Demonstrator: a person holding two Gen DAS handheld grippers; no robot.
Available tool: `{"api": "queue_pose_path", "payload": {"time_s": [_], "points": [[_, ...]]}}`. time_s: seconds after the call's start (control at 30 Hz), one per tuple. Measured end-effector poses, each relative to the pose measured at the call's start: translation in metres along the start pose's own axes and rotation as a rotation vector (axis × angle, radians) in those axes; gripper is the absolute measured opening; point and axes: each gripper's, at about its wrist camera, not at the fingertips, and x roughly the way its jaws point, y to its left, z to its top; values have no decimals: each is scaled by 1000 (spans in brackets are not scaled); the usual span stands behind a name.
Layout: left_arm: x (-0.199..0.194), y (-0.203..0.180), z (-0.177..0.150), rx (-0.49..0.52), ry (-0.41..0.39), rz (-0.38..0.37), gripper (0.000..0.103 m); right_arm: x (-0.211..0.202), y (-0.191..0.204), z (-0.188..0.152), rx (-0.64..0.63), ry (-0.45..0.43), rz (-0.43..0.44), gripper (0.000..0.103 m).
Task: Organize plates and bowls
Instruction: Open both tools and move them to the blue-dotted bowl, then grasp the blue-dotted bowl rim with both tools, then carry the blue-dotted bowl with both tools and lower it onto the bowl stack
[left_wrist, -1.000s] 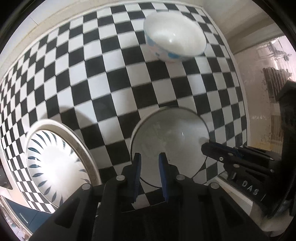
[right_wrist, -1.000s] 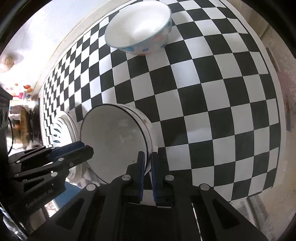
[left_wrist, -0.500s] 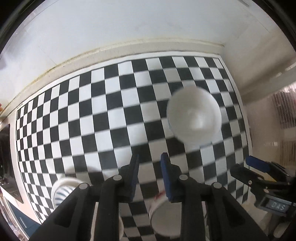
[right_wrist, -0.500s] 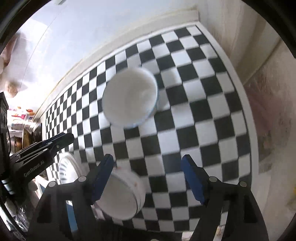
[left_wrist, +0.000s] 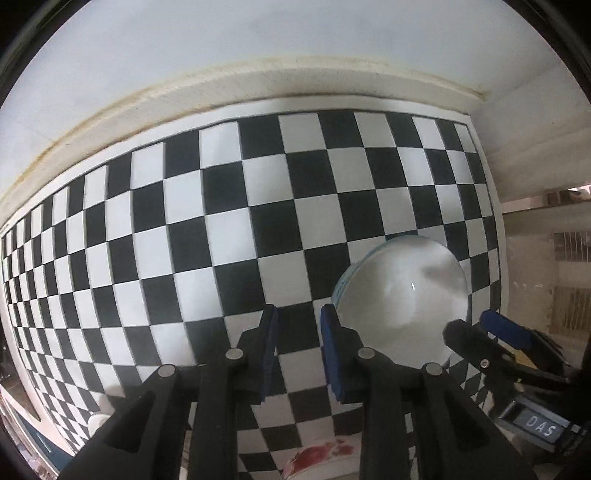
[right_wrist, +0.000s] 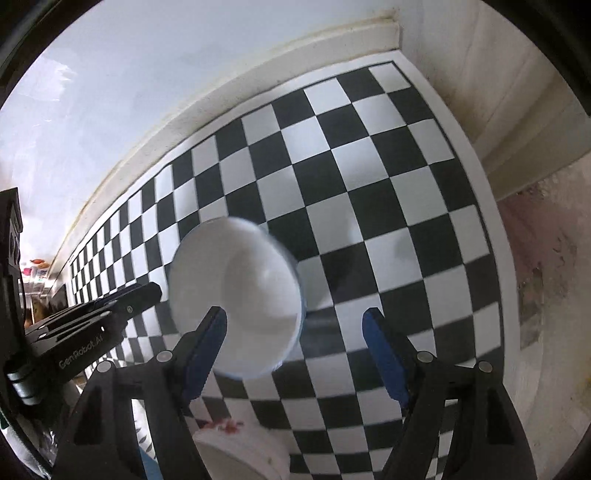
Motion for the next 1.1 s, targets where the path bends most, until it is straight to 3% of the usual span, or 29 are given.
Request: {"api": "queue_pose_path", "payload": {"time_s": [0.13,0.23,0.43,0.63,0.77,0.83,0.9,1.1], "points": [[15,1,10,-9,20,-2,22,18,-6,11,27,28,12,75],[12,8,14,-31,49,-60,22,28,-6,16,34,49,16,74],[-9,14,11,-10,16,-139,22,37,-3,15,24,61,24,73],[22,-1,12,26,93,-173,22,42,-4,13,26,78,30,62],[38,-2,13,9,115,-220,21,49,-7,13,42,96,46,43],[41,-1,12,-5,121,-237,20,55,-9,13,58,113,60,24],[43,-1,11,-10,118,-234,19,56,-11,12,65,114,40,12],[37,-6,4,3,102,-225,19,59,-12,5,66,108,42,10]]}}
